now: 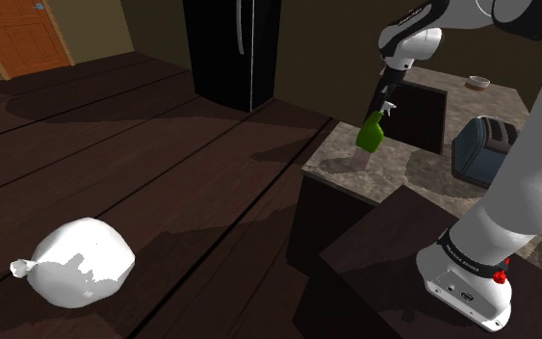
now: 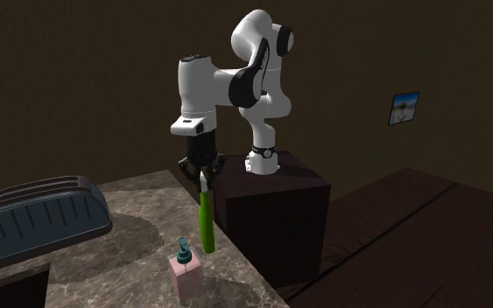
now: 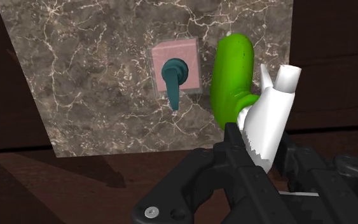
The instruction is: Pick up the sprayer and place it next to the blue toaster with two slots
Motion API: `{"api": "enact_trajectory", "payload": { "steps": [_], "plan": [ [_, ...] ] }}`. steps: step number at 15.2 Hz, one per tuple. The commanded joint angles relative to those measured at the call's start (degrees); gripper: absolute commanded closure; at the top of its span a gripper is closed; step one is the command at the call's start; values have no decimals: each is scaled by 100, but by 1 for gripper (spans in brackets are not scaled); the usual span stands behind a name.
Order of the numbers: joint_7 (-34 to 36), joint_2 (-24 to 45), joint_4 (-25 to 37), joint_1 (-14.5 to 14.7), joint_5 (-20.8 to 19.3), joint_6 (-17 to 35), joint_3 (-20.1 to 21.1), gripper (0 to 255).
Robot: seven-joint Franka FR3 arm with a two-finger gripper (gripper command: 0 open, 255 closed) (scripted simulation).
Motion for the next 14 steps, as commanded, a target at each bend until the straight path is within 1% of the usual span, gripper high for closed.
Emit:
{"api": "enact_trajectory", "payload": {
  "steps": [1,14],
  "plan": [
    [44,-72,66,18,-56,-127,-19,255],
    [259,-489,599,89,-362,-1008,-106,255]
  ]
}}
